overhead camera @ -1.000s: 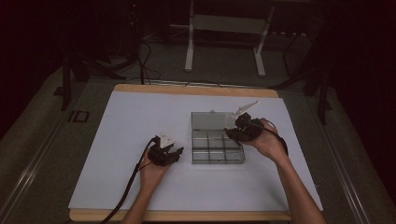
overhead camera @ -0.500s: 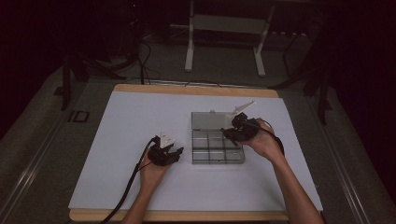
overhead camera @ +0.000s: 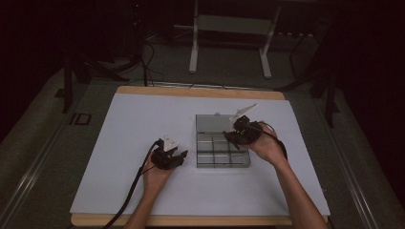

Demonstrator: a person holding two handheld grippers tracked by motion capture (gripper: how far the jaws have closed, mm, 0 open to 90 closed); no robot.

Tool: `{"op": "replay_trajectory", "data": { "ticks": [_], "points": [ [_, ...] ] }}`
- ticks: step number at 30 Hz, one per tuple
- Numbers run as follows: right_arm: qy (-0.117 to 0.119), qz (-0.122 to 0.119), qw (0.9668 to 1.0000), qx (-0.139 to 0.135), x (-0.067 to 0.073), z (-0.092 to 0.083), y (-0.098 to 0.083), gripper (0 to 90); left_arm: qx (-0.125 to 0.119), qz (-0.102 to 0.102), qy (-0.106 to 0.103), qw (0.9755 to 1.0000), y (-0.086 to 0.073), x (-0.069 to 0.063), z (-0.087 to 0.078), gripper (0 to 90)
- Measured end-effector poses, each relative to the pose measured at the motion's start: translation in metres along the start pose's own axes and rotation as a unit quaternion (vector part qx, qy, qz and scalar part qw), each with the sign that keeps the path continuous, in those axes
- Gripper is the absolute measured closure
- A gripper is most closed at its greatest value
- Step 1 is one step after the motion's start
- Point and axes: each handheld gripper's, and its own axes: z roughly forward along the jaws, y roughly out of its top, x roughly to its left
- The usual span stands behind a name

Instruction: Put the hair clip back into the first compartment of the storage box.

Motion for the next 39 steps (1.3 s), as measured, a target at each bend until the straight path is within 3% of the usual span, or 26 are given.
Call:
{"op": "replay_trajectory", "data": {
  "ticks": [39],
  "points": [
    [0.010, -0.007, 0.9997, 0.023, 0.008, 0.027, 0.017, 80.7, 0.000, -0.001, -0.001, 1.0000, 0.000, 0.000, 0.000, 51.8]
  ]
}}
